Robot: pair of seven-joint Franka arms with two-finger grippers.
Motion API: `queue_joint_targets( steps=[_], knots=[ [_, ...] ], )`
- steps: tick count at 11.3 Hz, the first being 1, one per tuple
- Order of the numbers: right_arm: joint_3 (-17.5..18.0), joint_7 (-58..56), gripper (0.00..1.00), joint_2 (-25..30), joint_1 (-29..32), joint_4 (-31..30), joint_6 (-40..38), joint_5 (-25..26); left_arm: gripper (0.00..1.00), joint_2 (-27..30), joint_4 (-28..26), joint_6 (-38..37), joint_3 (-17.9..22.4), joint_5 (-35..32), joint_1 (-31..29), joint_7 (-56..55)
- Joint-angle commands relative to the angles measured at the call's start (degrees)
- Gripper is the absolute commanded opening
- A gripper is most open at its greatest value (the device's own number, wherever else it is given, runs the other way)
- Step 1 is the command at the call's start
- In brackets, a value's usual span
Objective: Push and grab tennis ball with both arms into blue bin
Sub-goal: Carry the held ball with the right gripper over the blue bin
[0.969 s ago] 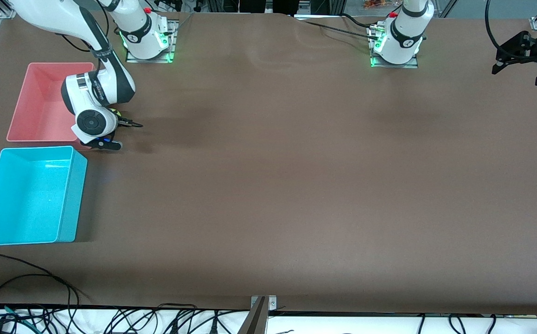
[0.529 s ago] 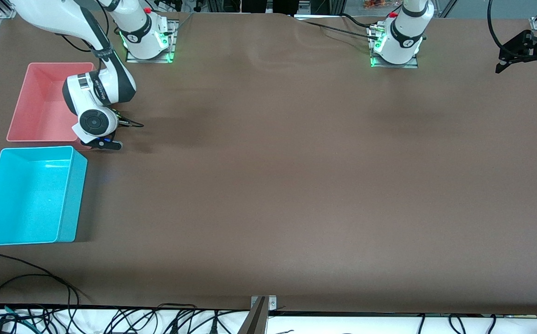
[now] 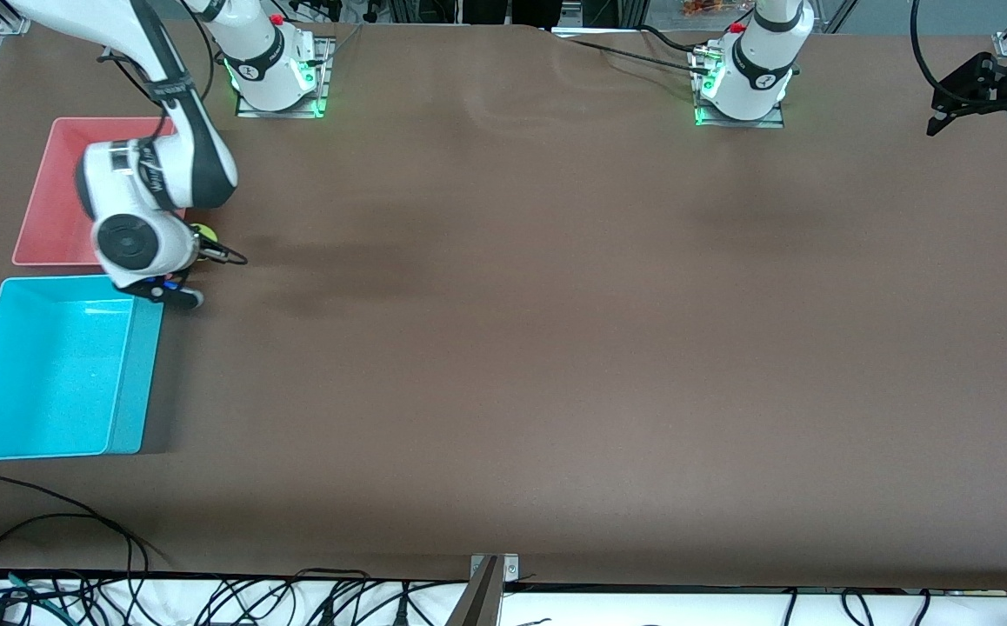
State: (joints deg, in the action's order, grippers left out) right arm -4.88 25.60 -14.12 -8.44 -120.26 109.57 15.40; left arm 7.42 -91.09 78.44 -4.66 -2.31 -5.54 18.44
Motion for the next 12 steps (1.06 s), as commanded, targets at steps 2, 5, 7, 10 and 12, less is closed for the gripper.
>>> queue_joint_targets(
  steps=[2, 5, 7, 10, 12],
  knots=[
    [-0.6, -18.4, 0.39, -0.7, 8.7, 15.2, -10.8, -8.5, 1.00, -0.7, 2.1, -1.3, -0.6, -1.6, 0.4, -0.3],
    [-0.6, -32.6, 0.39, -7.3, 14.3, 23.4, -9.6, -10.8, 1.00, -0.7, 2.1, -1.3, -0.6, -1.6, 0.4, -0.4],
    [-0.6, -35.3, 0.39, -12.0, 16.9, 28.1, -8.2, -12.1, 1.00, -0.7, 2.1, -1.3, -0.7, -1.6, 0.4, -0.6],
    [-0.6, -44.4, 0.39, -16.4, 22.0, 27.5, 0.1, -15.4, 1.00, -0.7, 2.1, -1.3, -0.9, -1.6, 0.4, -0.7],
    [-0.6, -46.0, 0.39, -18.6, 23.0, 27.6, 2.4, -15.7, 1.00, -0.7, 2.1, -1.3, -0.9, -1.6, 0.4, -0.7]
  ],
)
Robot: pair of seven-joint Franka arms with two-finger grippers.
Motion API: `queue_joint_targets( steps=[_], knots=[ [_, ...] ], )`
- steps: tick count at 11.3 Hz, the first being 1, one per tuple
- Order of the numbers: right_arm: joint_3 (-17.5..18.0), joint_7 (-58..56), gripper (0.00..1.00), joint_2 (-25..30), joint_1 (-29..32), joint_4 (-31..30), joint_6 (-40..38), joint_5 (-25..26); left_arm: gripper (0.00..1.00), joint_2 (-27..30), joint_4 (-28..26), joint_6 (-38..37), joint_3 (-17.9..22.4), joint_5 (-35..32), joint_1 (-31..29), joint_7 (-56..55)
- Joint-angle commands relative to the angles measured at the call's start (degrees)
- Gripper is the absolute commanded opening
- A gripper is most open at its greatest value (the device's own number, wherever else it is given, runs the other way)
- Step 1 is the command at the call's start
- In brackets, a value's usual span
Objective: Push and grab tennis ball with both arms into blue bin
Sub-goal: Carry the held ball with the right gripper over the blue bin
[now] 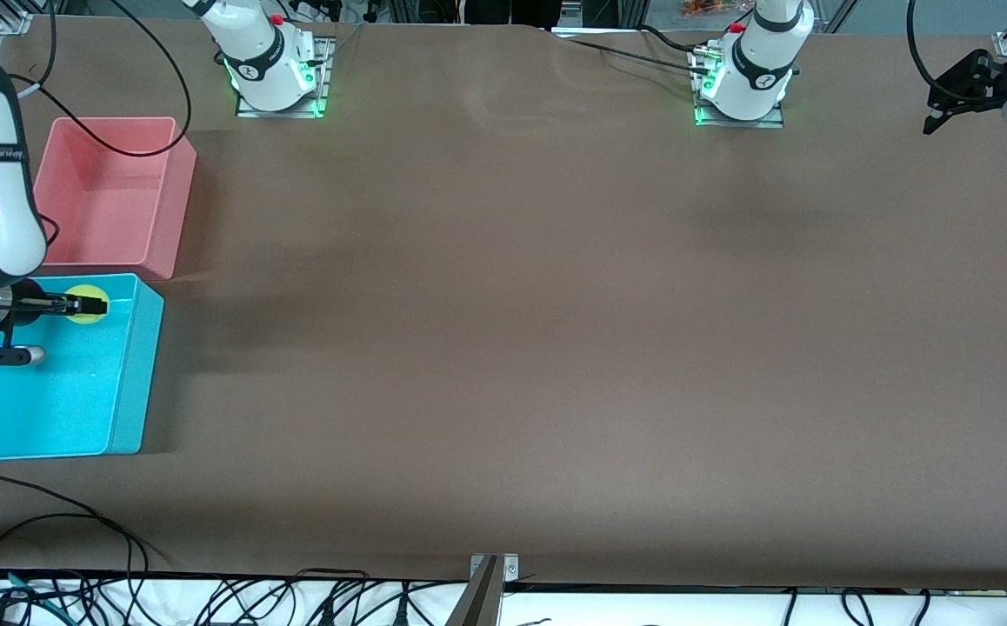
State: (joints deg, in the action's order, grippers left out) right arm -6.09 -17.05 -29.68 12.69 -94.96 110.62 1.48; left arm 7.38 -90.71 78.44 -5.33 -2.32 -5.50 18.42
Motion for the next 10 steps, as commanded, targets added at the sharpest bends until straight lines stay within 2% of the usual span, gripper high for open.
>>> queue_joint_targets(
  steps=[1, 3, 4, 7, 8, 10],
  knots=[
    [0.7, -3.3, 0.40, -4.8, 1.7, 2.0, 3.4, -2.5, 1.00, -0.6, 1.8, -1.3, -0.3, -1.5, 0.3, -0.8],
    [0.7, -3.4, 0.46, -5.5, 2.2, 0.7, 5.0, -2.5, 1.00, -0.6, 1.7, -1.3, -0.3, -1.5, 0.3, -0.8],
    [0.7, -3.3, 0.99, -5.3, 2.2, 1.0, 4.4, -2.5, 1.00, -0.6, 1.7, -1.3, -0.3, -1.5, 0.3, -0.7],
    [0.9, -2.2, 1.00, -3.2, 2.0, 1.4, 1.8, -2.4, 1.00, -0.6, 1.8, -1.3, -0.3, -1.5, 0.3, -0.6],
    [0.7, -2.5, 1.00, -1.5, 2.0, 2.4, -1.1, -2.6, 1.00, -0.6, 1.8, -1.3, -0.3, -1.5, 0.3, -0.6],
    [0.6, -2.3, 1.00, 0.6, 2.0, 8.3, -10.7, -2.9, 1.00, -0.7, 1.8, -1.3, 0.0, -1.5, 0.2, -0.1]
  ],
)
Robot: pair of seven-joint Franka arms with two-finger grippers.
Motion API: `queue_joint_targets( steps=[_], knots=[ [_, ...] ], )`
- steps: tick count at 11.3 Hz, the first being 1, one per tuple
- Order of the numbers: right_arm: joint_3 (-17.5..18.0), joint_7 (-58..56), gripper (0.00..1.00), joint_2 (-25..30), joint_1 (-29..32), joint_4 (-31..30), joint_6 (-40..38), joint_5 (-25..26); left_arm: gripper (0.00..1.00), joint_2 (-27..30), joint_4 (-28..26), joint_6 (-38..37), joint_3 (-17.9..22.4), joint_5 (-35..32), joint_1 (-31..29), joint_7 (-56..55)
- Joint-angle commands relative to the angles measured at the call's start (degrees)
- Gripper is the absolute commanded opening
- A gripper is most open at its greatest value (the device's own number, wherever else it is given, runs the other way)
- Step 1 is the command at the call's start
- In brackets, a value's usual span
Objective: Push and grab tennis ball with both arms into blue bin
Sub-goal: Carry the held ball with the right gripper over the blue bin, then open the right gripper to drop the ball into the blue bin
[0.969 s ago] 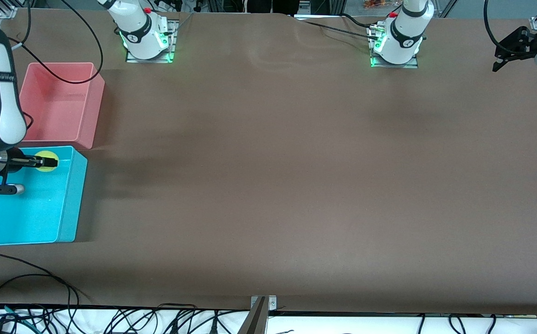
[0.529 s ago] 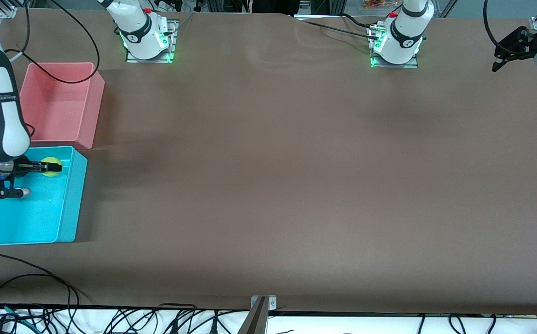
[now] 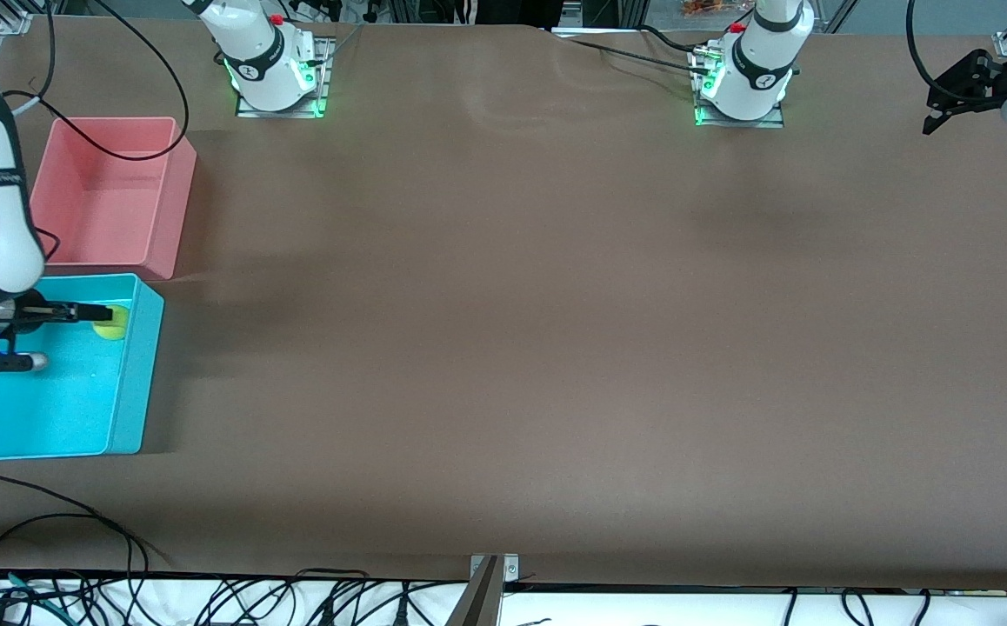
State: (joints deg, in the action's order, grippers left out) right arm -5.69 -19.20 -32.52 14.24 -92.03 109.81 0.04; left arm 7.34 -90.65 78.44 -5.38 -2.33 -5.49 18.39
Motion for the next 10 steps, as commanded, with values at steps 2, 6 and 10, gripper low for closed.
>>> queue_joint_targets(
  steps=[2, 6, 10],
  knots=[
    [0.2, 0.8, 1.00, 4.7, 0.5, 11.9, -17.9, -1.4, 1.00, -0.9, 1.7, -1.2, 0.0, -1.5, 0.2, -0.1],
    [0.8, 7.1, 1.00, 12.5, 0.0, 15.2, -25.3, -1.4, 1.00, -0.9, 1.8, -1.3, -0.1, -1.5, 0.2, -0.1],
    [-0.5, 16.4, 1.00, 22.6, -7.7, 10.9, -27.1, -0.8, 1.00, -0.9, 1.8, -1.3, -0.2, -1.5, 0.2, -0.2]
  ],
)
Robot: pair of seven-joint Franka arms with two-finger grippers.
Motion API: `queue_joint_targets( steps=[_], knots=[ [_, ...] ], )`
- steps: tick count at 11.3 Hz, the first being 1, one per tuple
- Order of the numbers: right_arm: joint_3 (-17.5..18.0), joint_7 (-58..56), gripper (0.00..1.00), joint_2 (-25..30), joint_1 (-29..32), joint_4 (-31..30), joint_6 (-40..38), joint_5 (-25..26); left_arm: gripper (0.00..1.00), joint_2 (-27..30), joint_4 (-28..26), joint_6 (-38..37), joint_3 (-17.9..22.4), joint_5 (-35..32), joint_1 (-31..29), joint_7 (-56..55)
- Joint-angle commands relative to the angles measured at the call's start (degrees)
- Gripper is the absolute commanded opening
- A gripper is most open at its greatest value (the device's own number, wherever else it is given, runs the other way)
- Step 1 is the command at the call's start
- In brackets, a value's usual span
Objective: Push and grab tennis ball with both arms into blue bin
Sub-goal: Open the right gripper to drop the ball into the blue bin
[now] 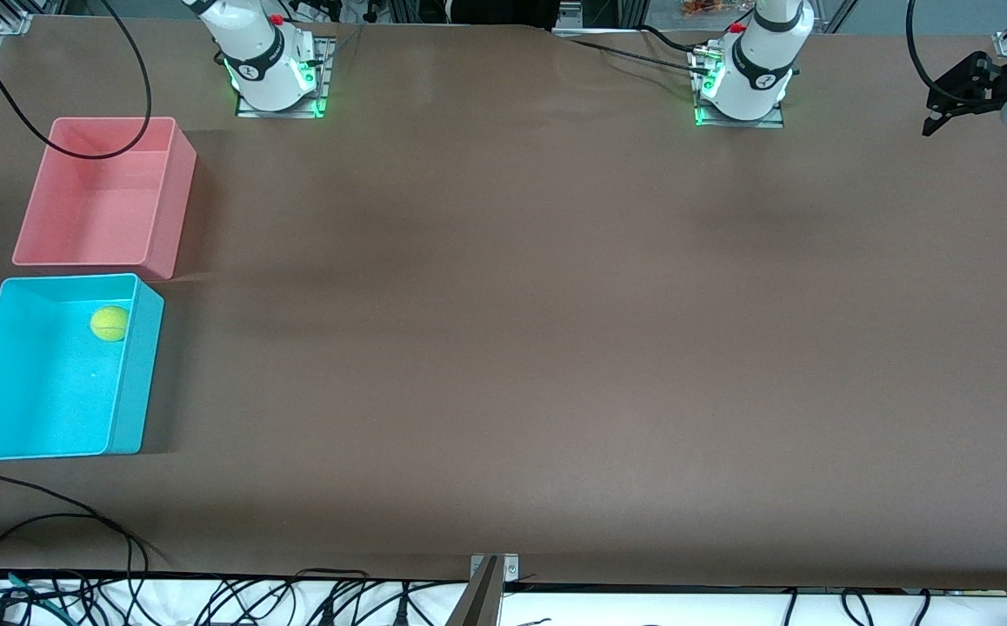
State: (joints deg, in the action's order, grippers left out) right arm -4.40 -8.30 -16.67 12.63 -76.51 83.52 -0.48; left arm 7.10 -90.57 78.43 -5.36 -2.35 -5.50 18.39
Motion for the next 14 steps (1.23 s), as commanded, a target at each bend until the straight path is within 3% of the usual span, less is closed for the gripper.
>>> queue_joint_targets(
  steps=[1, 3, 7, 11, 14],
  knots=[
    [-3.8, 6.8, 1.00, 9.4, -9.9, -7.8, -0.4, 0.1, 1.00, -0.7, 1.8, -1.3, -0.4, -1.3, 0.3, -0.3],
    [-5.6, 7.2, 1.00, 13.8, -14.1, -15.0, 4.2, 0.0, 1.00, -0.7, 1.8, -1.3, -1.9, -1.3, 0.3, -0.6],
    [-5.4, 6.7, 1.00, 16.8, -14.6, -16.1, 13.5, -0.4, 1.00, -0.7, 1.8, -1.3, -2.2, -1.5, 0.3, -0.7],
    [-4.0, 5.8, 1.00, 18.5, -14.5, -18.6, 12.6, 0.2, 1.00, -0.6, 1.8, -1.3, -2.3, -1.5, 0.3, -0.8],
    [-3.8, 5.4, 1.00, 19.5, -14.6, -19.4, 7.5, 2.1, 1.00, -0.7, 1.8, -1.3, -2.1, -1.5, 0.2, -0.7]
  ],
)
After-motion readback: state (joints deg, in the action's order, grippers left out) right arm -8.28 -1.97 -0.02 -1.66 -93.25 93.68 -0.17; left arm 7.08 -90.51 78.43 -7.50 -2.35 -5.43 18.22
